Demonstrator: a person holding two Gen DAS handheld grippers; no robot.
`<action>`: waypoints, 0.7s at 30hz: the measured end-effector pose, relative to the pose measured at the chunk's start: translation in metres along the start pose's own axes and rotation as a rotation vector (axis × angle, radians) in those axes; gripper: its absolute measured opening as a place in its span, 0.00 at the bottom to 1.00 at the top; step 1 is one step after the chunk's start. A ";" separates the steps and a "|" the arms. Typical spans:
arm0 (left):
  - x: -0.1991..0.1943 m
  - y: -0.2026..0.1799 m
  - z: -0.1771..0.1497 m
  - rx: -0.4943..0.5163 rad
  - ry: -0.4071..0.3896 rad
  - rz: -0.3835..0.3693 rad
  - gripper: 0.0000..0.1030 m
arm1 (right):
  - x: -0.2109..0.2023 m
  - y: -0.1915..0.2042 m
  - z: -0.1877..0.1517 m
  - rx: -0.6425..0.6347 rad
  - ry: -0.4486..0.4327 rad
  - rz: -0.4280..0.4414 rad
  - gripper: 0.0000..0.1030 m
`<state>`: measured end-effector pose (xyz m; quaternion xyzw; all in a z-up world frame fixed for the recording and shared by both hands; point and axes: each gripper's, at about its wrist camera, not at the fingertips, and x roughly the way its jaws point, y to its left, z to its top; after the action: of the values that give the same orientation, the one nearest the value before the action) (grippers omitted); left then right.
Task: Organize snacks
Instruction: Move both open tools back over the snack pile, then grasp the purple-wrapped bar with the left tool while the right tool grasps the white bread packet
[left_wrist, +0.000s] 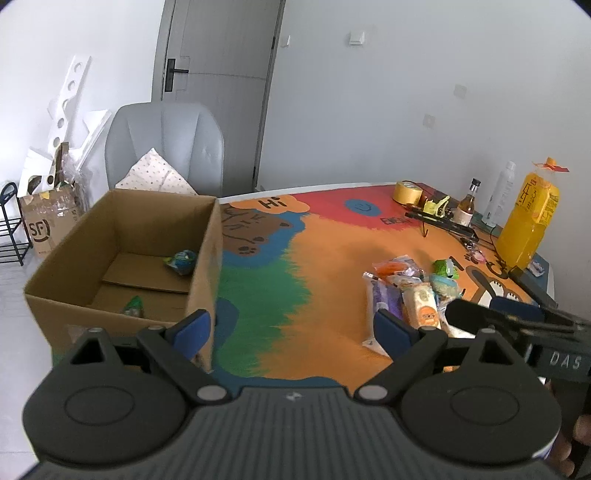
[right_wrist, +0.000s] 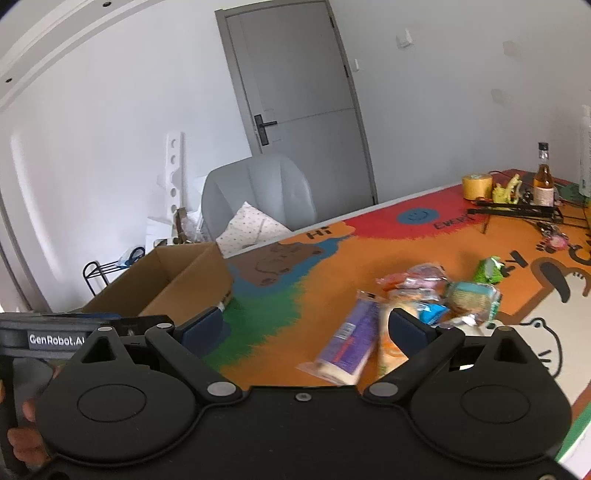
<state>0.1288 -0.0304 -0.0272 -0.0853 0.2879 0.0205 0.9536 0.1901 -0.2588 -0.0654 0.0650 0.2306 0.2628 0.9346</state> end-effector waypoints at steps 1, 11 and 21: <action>0.002 -0.003 0.000 -0.001 0.000 -0.001 0.92 | 0.000 -0.004 -0.001 0.002 0.000 -0.003 0.95; 0.034 -0.032 0.000 0.014 0.009 -0.026 0.91 | 0.006 -0.048 -0.012 0.058 0.017 -0.053 0.94; 0.072 -0.061 -0.004 0.067 0.058 -0.076 0.88 | 0.023 -0.091 -0.022 0.130 0.043 -0.121 0.85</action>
<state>0.1925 -0.0919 -0.0610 -0.0649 0.3122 -0.0280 0.9474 0.2387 -0.3242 -0.1161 0.1056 0.2709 0.1916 0.9374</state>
